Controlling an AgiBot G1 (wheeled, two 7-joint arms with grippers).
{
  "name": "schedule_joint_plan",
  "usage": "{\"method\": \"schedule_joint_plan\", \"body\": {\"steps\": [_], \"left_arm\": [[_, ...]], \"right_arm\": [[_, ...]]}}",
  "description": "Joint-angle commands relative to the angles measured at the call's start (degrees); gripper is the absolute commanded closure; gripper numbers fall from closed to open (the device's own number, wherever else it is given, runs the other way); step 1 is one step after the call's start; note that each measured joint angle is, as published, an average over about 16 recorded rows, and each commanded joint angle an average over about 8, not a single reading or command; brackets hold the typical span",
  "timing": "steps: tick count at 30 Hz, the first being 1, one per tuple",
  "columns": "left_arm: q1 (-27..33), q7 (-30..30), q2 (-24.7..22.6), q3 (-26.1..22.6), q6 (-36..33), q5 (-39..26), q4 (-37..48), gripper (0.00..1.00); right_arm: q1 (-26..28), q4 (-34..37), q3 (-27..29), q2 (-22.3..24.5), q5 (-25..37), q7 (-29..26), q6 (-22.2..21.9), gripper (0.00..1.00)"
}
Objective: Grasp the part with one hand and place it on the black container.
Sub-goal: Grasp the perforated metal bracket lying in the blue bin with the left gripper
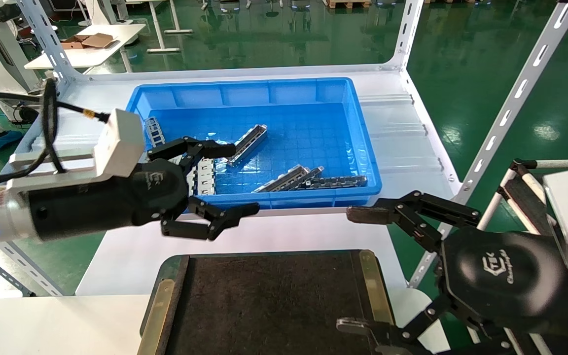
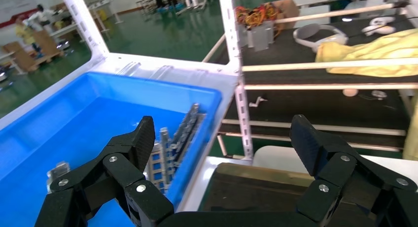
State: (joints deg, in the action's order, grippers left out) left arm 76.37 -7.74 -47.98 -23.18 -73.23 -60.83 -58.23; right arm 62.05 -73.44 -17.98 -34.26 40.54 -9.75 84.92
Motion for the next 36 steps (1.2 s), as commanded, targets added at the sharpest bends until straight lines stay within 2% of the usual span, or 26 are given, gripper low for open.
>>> {"method": "schedule_joint_plan", "body": {"steps": [1, 15, 28, 29, 36], "left_arm": [[1.43, 0.47, -1.36, -0.75, 0.81, -1.70, 2.14, 0.00], [11.53, 9.29, -15.46, -3.75, 15.75, -11.18, 28.73, 0.00], [17.25, 18.61, -26.22, -3.92, 27.38, -13.05, 49.12, 0.01], [17.49, 18.95, -26.77, -3.85, 28.11, -12.99, 50.06, 0.10], [18.07, 20.59, -28.92, -3.28, 31.79, -12.10, 53.81, 0.96]], "right_arm": [[0.00, 0.00, 0.00, 0.00, 0.00, 0.00, 0.00, 0.00], [0.01, 0.00, -0.04, 0.01, -0.02, 0.02, -0.01, 0.00], [0.02, 0.00, -0.07, 0.03, -0.04, 0.03, -0.03, 0.01], [0.02, 0.00, -0.07, 0.03, -0.05, 0.03, -0.03, 0.09], [0.02, 0.00, -0.08, 0.03, -0.06, 0.04, -0.03, 0.95]]}}
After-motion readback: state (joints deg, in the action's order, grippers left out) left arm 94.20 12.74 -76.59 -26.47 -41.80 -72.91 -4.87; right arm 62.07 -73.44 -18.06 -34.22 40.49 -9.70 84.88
